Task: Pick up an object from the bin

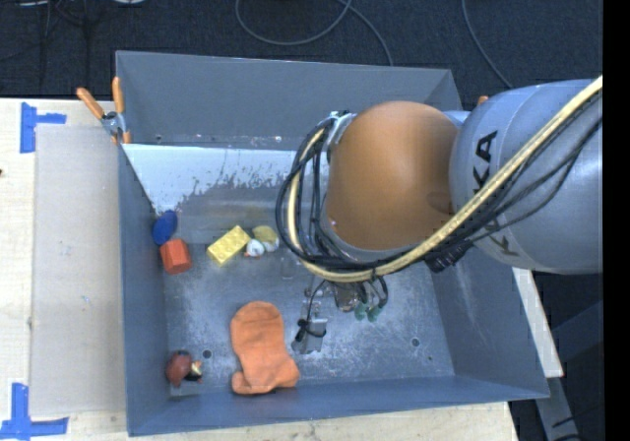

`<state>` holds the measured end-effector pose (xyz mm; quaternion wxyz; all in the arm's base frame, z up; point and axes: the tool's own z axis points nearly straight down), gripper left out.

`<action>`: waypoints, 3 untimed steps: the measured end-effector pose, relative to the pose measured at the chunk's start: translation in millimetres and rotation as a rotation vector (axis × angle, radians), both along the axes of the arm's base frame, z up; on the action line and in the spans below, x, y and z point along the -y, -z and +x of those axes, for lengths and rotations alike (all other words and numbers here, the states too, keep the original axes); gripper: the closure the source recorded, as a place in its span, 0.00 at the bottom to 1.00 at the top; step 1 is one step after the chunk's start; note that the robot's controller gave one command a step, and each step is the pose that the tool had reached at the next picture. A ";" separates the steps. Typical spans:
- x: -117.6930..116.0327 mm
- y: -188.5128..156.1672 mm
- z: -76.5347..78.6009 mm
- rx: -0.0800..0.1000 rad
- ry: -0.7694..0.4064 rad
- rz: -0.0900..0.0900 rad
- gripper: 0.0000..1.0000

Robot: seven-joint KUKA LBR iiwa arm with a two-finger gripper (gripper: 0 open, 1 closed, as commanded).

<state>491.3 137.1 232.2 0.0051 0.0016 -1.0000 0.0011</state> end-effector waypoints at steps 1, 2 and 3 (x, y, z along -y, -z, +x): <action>0.6 -4.4 1.5 0.009 0.004 0.002 0.00; -13.4 43.0 -7.0 0.007 -0.051 0.002 0.00; -18.5 71.8 -13.6 0.002 -0.245 0.002 0.00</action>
Offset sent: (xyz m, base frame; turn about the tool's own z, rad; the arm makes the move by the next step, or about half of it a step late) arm -0.0153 0.0243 -0.0812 -0.0940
